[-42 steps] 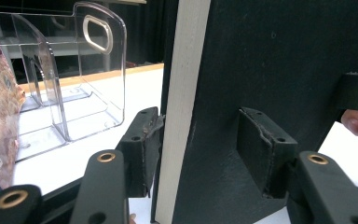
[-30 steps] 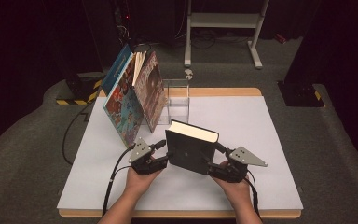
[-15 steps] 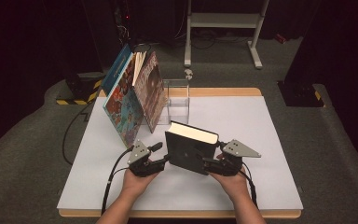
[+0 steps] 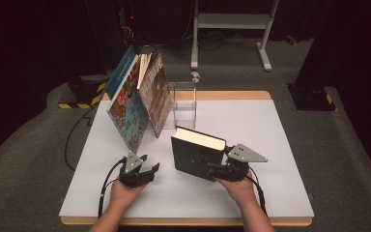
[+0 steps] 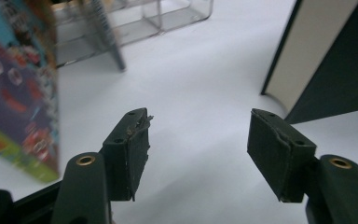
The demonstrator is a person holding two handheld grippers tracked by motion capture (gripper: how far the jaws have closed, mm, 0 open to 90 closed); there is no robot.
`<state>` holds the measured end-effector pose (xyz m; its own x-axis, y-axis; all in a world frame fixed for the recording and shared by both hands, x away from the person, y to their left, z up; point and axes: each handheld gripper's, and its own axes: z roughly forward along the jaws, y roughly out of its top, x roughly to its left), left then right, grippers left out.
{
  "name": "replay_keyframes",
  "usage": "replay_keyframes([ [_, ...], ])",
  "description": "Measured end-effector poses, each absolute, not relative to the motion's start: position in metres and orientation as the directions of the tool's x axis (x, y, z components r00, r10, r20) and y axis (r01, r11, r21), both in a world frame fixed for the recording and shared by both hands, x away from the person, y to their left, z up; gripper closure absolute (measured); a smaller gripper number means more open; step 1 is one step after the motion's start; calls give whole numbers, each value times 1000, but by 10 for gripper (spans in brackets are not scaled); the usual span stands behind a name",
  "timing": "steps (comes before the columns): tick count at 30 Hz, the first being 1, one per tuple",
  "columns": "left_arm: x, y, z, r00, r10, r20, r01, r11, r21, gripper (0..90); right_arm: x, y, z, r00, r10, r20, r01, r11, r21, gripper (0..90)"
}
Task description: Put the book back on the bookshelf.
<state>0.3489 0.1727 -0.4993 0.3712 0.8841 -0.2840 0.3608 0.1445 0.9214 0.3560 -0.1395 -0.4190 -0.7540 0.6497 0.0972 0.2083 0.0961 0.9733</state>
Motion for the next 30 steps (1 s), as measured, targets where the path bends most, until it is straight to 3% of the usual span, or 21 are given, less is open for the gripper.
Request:
replay_keyframes([
  [9,352,177,-500,342,878,-336,385,195,902,374,355,-143,-420,-790,608,75,181,114,977,388],
  [19,352,174,-501,338,890,-306,377,169,911,365,345,-142,-424,-799,601,14,116,132,985,525],
  [30,351,168,-503,359,897,-258,383,110,917,358,339,-137,-425,-776,631,20,118,114,986,538],
])
